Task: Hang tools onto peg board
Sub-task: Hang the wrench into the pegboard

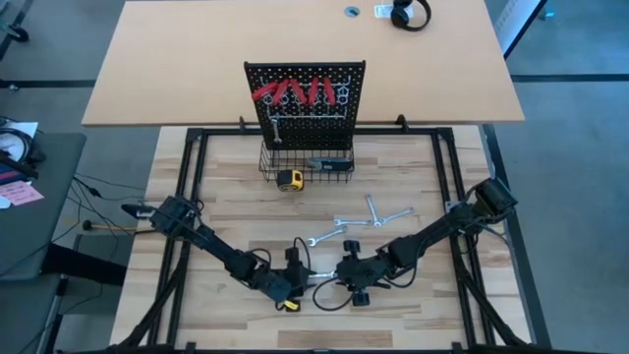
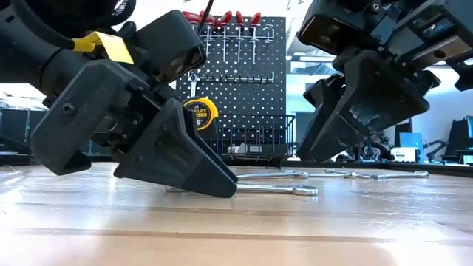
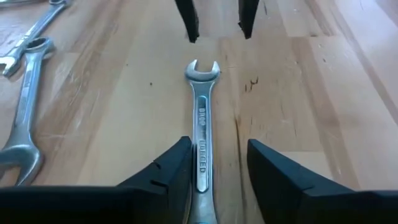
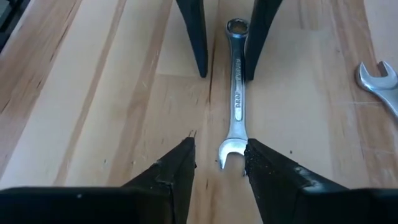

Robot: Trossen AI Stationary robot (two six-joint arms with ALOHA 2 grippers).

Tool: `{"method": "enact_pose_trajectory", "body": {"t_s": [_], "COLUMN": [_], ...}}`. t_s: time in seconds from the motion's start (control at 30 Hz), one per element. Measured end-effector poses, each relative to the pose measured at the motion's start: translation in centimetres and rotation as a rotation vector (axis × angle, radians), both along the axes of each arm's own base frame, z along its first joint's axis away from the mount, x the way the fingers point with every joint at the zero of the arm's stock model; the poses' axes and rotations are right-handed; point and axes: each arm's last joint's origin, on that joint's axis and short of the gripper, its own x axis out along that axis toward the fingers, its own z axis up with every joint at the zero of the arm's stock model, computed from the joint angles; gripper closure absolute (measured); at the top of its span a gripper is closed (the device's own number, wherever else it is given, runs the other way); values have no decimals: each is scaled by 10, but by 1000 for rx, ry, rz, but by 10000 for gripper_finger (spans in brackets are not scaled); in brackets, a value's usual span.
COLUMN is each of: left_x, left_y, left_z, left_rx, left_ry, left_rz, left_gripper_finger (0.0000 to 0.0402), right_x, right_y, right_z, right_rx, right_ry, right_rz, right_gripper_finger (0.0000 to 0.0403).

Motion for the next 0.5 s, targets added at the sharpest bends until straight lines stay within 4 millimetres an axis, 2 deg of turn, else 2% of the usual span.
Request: {"method": "enact_pose_trajectory", "body": {"t_s": [0.13, 0.27, 0.37, 0.5], "left_x": [-2, -3, -2, -1], "left_y": [1, 4, 7, 9], "left_z": [-3, -16, -27, -30], "left_rx": [-10, -26, -65, -94], "left_ry": [13, 51, 88, 116], "left_rz": [15, 49, 40, 40], "left_gripper_finger": [270, 296, 329, 384], "right_x": [0, 0, 0, -1], "right_y": [0, 1, 1, 4], "right_z": [0, 0, 1, 1], "right_rx": [0, -2, -2, -12], "right_ry": [-1, -2, -6, -15], "right_rz": [0, 2, 6, 29], "right_gripper_finger": [255, 255, 255, 255]}}
